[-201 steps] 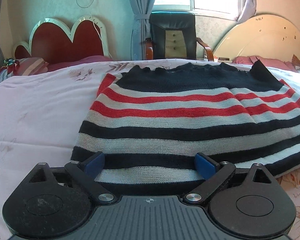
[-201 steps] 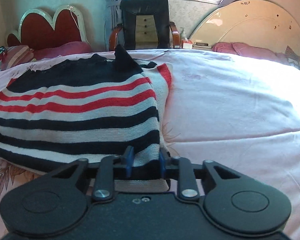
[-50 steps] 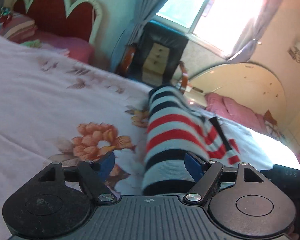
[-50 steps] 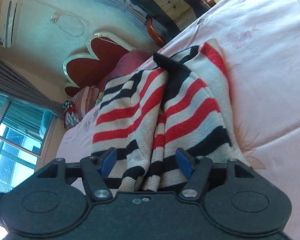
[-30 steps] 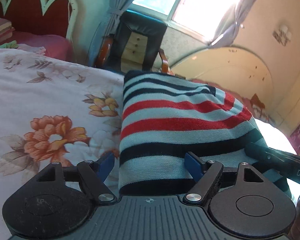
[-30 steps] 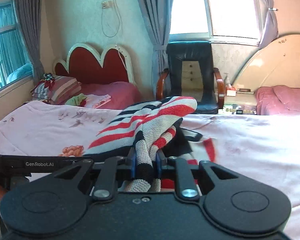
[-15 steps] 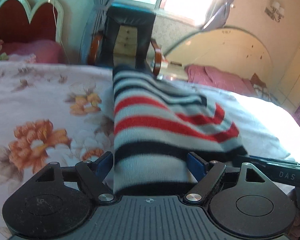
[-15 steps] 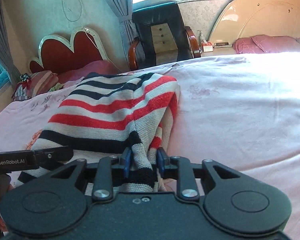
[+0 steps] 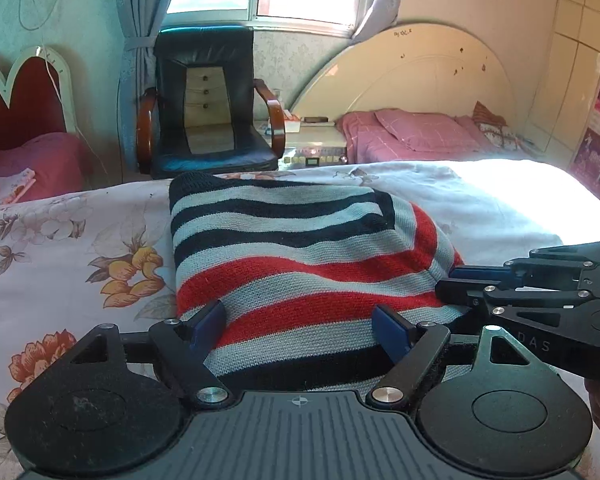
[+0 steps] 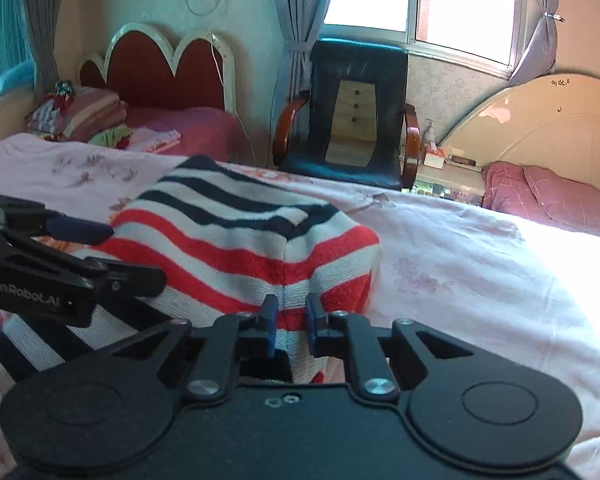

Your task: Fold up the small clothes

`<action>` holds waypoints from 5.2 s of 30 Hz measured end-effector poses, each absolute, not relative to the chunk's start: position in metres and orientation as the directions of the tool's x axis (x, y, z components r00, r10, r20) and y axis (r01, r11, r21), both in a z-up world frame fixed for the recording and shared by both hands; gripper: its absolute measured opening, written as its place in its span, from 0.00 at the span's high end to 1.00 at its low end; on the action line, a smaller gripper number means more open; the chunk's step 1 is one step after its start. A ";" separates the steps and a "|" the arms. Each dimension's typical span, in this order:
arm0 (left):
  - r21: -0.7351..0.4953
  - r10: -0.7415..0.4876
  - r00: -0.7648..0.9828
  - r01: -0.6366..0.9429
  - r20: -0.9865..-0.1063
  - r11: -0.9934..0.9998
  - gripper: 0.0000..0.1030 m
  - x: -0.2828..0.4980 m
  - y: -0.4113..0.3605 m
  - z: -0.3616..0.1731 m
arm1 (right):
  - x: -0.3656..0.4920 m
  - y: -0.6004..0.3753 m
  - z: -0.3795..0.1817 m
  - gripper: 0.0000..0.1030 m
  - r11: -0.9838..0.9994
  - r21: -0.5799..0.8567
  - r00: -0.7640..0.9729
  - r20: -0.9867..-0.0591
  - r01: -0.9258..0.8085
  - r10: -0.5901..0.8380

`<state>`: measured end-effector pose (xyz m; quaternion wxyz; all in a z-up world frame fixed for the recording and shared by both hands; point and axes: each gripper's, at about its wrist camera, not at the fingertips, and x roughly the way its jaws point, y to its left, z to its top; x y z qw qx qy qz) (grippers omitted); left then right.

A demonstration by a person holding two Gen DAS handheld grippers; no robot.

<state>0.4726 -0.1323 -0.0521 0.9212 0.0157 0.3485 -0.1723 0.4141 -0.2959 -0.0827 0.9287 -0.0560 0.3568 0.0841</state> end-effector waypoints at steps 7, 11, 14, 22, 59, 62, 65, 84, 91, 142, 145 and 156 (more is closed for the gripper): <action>-0.048 -0.285 0.706 0.336 -0.648 0.941 0.23 0.467 -0.140 -0.056 | 0.414 -0.300 -0.092 0.86 0.985 -0.036 0.735 -0.671 -0.171 0.103; -0.051 -0.289 0.705 0.339 -0.648 0.939 0.23 0.463 -0.136 -0.049 | 0.412 -0.300 -0.088 0.84 0.987 -0.018 0.735 -0.669 -0.158 0.105; -0.121 -0.328 0.736 0.321 -0.592 0.939 0.23 0.442 -0.116 -0.030 | 0.393 -0.306 -0.066 0.73 0.988 0.016 0.758 -0.639 -0.153 0.128; -0.133 -0.282 0.732 0.256 -0.620 0.957 0.23 0.380 -0.074 -0.039 | 0.332 -0.308 -0.054 0.77 0.960 0.043 0.709 -0.665 -0.278 0.235; -0.486 -0.459 0.629 0.143 -0.628 0.862 0.01 0.454 -0.032 -0.062 | 0.377 -0.404 -0.099 0.08 0.827 0.563 0.669 -0.621 0.016 0.409; -0.546 -0.504 0.594 0.126 -0.628 0.828 0.12 0.467 -0.025 -0.074 | 0.384 -0.403 -0.104 0.13 0.804 0.595 0.646 -0.611 -0.006 0.457; -0.578 -0.536 0.556 0.118 -0.635 0.808 0.21 0.471 -0.026 -0.087 | 0.389 -0.399 -0.107 0.23 0.788 0.615 0.624 -0.608 -0.019 0.490; -0.670 -0.661 0.449 0.167 -0.602 0.724 0.21 0.512 -0.051 -0.112 | 0.426 -0.386 -0.123 0.23 0.705 0.700 0.540 -0.551 -0.115 0.636; -0.526 -0.576 0.469 0.248 -0.670 0.814 0.28 0.516 -0.096 -0.099 | 0.429 -0.381 -0.125 0.48 0.724 0.686 0.570 -0.566 -0.075 0.595; -0.516 -0.621 0.523 0.352 -0.584 0.781 0.53 0.352 0.081 0.007 | 0.319 -0.190 -0.023 0.67 0.797 0.570 0.642 -0.540 -0.199 0.545; -0.522 -0.613 0.523 0.331 -0.592 0.786 0.53 0.345 0.104 -0.002 | 0.319 -0.169 -0.029 0.67 0.796 0.569 0.626 -0.549 -0.205 0.554; -0.542 -0.583 0.544 0.256 -0.604 0.800 0.53 0.332 0.164 -0.037 | 0.323 -0.105 -0.054 0.67 0.793 0.565 0.568 -0.585 -0.227 0.579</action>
